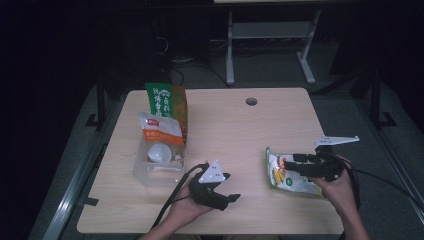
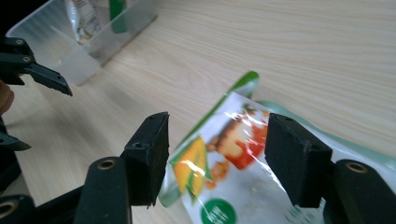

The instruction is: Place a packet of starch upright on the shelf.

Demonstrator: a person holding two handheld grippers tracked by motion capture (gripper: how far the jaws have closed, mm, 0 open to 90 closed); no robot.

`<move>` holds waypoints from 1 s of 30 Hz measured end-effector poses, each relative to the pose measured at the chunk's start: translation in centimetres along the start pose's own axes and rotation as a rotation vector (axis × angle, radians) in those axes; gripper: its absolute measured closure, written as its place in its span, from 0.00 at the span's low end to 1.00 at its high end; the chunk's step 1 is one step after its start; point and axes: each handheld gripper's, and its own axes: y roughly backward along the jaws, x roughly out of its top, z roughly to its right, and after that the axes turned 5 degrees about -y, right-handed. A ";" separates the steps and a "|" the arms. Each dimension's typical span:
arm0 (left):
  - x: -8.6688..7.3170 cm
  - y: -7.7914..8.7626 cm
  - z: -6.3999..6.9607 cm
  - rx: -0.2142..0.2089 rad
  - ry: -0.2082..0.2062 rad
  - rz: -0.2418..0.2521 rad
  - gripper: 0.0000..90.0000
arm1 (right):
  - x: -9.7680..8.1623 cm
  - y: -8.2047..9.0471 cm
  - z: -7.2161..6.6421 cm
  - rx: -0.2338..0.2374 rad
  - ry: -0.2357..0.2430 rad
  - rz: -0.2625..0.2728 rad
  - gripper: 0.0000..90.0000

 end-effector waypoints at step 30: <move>6.8 -9.2 -1.5 -0.073 -0.070 -0.007 0.53 | -2.6 0.0 4.0 -0.114 -0.073 -0.038 0.44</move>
